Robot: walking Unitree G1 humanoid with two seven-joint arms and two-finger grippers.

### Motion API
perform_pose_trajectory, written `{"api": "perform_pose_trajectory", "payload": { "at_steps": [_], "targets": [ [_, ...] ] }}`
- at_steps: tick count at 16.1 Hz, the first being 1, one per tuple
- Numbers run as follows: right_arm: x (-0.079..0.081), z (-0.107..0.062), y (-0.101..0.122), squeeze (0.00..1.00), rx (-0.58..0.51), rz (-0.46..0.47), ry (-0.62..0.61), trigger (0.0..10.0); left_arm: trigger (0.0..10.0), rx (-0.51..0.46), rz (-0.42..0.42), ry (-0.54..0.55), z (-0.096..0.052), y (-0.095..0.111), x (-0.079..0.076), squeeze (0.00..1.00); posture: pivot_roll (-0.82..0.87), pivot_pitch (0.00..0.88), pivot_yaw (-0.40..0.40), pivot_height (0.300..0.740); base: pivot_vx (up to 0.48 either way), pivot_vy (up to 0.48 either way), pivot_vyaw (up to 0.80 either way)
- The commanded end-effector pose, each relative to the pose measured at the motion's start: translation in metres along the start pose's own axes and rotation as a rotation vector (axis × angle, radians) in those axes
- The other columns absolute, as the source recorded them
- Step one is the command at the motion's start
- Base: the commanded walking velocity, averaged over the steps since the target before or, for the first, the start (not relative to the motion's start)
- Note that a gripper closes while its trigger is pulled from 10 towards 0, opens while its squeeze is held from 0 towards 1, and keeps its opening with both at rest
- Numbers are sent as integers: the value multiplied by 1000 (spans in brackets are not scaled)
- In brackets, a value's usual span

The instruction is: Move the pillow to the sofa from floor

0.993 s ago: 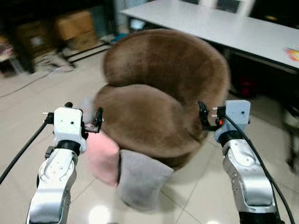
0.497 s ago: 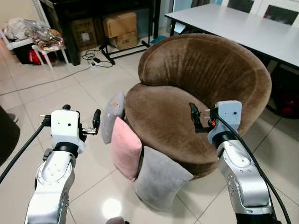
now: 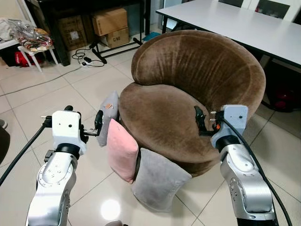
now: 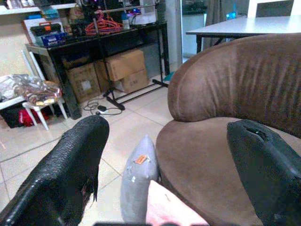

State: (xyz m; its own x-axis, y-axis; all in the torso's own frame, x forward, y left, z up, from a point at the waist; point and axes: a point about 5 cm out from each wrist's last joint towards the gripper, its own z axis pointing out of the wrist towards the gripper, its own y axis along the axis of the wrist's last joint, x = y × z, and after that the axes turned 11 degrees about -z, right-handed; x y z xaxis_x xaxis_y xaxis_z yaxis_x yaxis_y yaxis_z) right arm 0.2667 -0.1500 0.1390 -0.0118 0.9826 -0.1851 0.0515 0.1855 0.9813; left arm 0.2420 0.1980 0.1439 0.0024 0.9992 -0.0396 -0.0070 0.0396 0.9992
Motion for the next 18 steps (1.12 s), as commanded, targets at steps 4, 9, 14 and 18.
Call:
{"api": "perform_pose_trajectory", "payload": {
  "at_steps": [4,9,14,18],
  "targets": [
    [-5,-3,-1,0,14,14,-28,10000,10000,-10,-1,-17,-2,3,-3,0,-22,0,-16,740,60,0,0],
    [-5,-3,-1,0,19,19,-33,10000,10000,-4,3,-29,-2,2,-4,0,-25,0,-13,740,284,0,0],
    [-8,-1,-3,0,35,15,-55,10000,10000,3,27,-36,1,1,-2,0,-21,0,-5,740,297,0,-480],
    [-6,0,-2,0,41,16,-47,10000,10000,1,32,-37,2,2,-2,0,-20,0,-6,740,293,0,0]
  ]
}}
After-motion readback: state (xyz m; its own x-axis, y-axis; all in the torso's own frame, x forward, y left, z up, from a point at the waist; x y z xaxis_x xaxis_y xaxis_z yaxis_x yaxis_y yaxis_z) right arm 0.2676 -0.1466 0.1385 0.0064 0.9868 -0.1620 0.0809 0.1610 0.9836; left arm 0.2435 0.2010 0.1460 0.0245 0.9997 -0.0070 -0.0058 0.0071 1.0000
